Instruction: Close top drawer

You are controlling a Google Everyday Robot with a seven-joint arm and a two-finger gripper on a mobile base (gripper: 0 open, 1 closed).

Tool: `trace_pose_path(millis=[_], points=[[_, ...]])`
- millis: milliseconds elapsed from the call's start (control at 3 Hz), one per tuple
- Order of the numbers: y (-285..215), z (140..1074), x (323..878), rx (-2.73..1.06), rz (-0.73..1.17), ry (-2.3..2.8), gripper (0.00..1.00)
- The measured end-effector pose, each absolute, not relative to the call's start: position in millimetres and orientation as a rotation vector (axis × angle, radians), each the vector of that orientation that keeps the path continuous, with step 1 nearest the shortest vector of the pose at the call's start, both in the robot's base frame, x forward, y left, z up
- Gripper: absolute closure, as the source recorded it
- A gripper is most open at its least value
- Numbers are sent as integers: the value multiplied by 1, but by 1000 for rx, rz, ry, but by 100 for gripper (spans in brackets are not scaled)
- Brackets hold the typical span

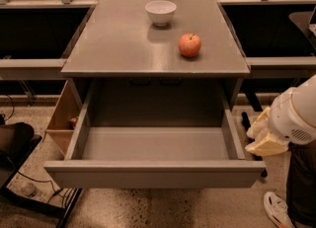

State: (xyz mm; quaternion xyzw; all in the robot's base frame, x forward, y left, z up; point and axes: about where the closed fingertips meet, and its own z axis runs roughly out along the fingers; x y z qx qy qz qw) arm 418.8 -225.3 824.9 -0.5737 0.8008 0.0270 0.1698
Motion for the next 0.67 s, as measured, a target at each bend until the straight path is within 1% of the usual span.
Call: trace_pose_path(millis=[333,667], points=[[-222,778,407,-1580,147,2294,86],[-209,740,391,-1525,199,2295,100]])
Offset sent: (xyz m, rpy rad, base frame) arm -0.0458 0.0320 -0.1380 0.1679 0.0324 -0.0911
